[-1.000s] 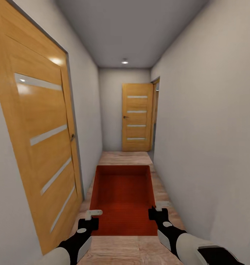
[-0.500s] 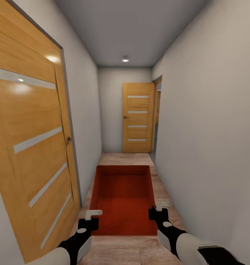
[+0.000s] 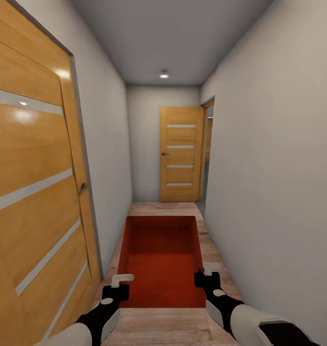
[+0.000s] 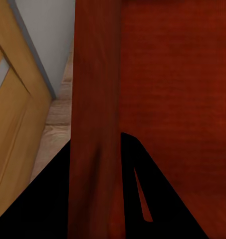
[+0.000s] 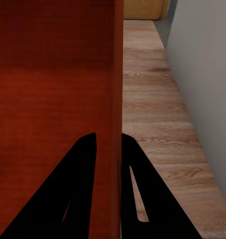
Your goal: Move the two storage containers from the living room to the garage. In the garage, place one container on the floor and stack the other container on top of it (either order is fine).
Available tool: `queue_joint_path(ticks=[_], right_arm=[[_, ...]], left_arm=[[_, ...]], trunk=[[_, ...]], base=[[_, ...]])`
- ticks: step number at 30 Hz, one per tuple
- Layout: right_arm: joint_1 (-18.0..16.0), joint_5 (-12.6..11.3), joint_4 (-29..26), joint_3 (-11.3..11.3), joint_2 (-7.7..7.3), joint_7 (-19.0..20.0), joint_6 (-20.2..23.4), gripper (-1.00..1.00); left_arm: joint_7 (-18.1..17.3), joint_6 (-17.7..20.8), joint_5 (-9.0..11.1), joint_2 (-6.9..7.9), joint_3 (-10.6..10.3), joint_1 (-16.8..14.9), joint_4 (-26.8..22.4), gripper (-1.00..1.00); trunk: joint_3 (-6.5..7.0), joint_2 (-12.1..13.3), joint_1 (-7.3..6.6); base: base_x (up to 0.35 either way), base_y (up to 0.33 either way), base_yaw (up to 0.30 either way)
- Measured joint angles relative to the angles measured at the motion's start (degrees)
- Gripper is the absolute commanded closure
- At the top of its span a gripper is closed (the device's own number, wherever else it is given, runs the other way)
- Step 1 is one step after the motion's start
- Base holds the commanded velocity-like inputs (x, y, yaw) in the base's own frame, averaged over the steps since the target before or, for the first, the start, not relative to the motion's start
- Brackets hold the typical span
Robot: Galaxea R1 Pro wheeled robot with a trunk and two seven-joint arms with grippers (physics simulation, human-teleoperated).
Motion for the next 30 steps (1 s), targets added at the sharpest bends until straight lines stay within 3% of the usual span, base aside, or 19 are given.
queue_joint_path(ticks=[30], right_arm=[[0.0, -0.01, -0.07, 0.03, 0.01, 0.0, -0.01, 1.0]], left_arm=[[0.0, -0.04, -0.06, 0.0, 0.06, 0.0, -0.03, 1.0]], trunk=[[0.0, 0.01, 0.0]], base=[[0.321, 0.0, 0.0]])
